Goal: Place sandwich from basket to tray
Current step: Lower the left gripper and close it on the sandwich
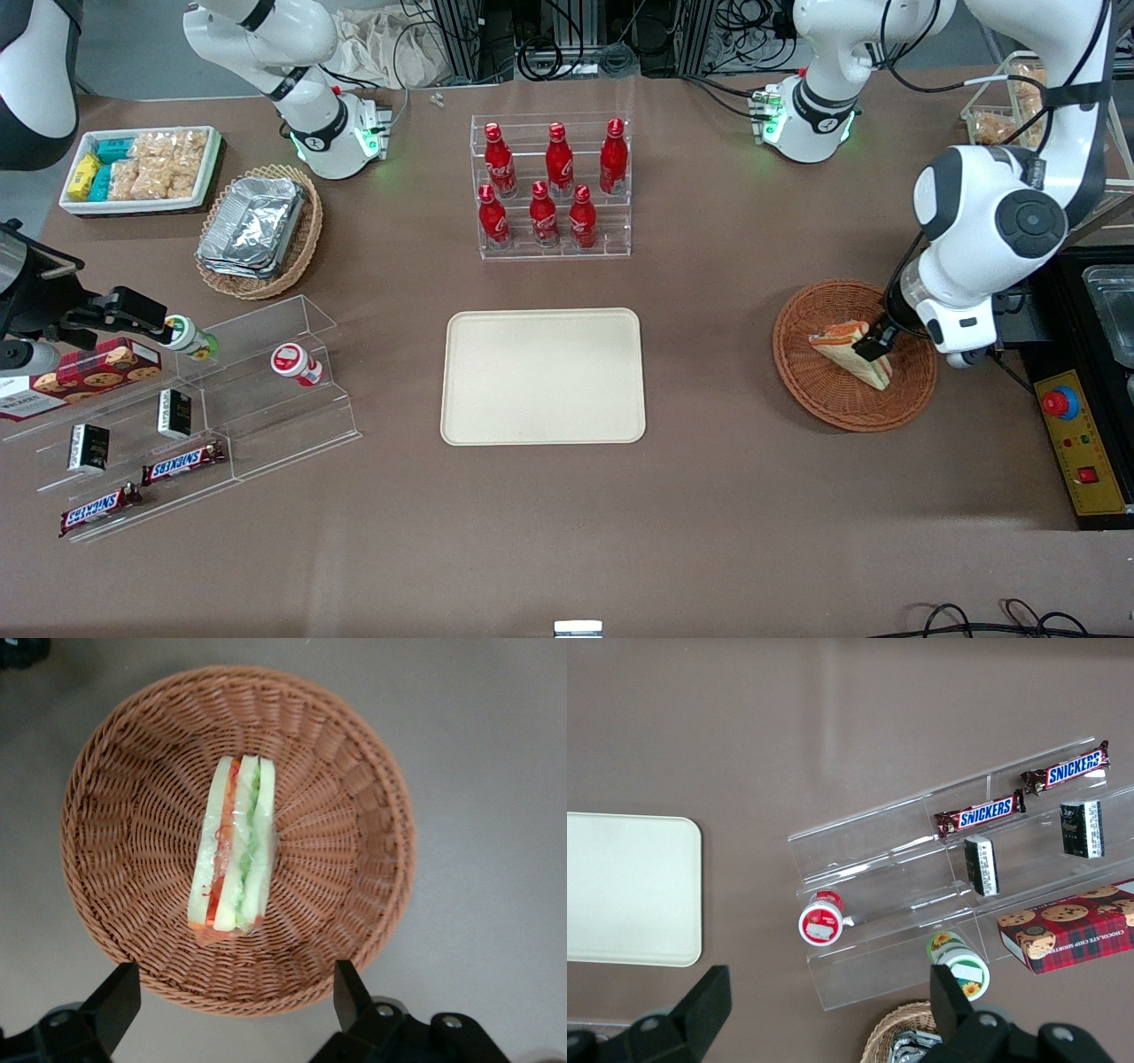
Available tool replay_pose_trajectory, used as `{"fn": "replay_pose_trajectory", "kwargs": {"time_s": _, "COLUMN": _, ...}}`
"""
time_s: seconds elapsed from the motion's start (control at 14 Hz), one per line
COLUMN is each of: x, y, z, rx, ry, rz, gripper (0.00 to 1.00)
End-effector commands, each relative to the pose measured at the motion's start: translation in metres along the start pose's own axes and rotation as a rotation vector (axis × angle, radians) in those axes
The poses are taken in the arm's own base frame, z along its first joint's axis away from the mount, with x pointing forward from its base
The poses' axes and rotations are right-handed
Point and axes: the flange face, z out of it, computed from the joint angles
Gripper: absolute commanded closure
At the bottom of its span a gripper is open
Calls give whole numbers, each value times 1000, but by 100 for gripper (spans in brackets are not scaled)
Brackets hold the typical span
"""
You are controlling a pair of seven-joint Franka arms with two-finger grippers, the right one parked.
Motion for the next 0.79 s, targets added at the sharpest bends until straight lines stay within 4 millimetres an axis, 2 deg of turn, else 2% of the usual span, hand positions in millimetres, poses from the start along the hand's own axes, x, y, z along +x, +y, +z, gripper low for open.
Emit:
{"fn": "replay_pose_trajectory", "kwargs": {"time_s": 0.0, "x": 0, "y": 0, "z": 11, "rx": -14, "ry": 13, "rz": -26, "gripper": 3}}
{"fn": "replay_pose_trajectory", "kwargs": {"time_s": 0.36, "x": 4, "y": 1, "z": 45, "rx": -19, "ry": 14, "rz": -30, "gripper": 3}}
{"fn": "replay_pose_trajectory", "kwargs": {"time_s": 0.71, "x": 5, "y": -6, "z": 66, "rx": -28, "ry": 19, "rz": -24, "gripper": 3}}
